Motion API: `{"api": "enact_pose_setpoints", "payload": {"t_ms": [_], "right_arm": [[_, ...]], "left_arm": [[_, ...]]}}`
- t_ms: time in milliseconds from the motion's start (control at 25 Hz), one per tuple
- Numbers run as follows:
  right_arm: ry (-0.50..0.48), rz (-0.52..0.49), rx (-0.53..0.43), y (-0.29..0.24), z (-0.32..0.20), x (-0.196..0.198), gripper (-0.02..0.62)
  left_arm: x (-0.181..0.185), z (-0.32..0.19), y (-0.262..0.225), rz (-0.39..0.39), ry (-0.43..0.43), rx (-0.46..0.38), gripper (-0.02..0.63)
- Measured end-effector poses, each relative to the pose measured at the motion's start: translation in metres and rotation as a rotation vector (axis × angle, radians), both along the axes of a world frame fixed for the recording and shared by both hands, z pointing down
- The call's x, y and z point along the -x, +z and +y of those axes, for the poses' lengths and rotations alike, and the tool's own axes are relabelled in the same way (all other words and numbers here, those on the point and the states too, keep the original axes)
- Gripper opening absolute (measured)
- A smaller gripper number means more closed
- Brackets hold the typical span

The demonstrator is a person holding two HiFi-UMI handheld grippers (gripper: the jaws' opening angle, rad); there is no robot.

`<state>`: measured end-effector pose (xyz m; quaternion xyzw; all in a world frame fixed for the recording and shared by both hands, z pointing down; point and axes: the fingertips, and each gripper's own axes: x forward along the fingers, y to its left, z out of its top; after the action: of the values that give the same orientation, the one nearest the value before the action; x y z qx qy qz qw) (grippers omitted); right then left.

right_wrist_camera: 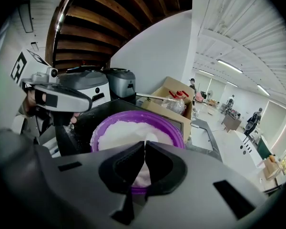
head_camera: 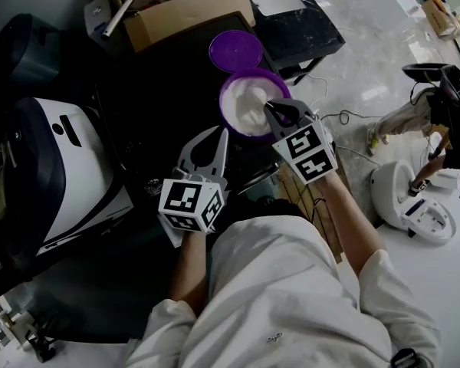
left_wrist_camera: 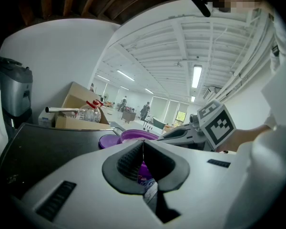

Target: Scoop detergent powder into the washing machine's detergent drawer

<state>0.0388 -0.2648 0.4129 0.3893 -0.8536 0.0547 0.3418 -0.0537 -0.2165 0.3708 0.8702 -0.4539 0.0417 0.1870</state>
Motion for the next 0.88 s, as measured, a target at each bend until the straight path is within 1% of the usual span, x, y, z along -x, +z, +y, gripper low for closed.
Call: {"api": "enact_pose_setpoints", "payload": {"t_ms": [480, 880], "right_arm": [[-0.064, -0.016, 0.042, 0.002, 0.009, 0.005, 0.009], [-0.13, -0.002, 0.073, 0.003, 0.016, 0.01, 0.008]], "left_arm": [[-0.005, 0.0, 0.0, -0.002, 0.003, 0.0, 0.018], [-0.007, 0.0, 0.0, -0.005, 0.005, 0.002, 0.018]]}}
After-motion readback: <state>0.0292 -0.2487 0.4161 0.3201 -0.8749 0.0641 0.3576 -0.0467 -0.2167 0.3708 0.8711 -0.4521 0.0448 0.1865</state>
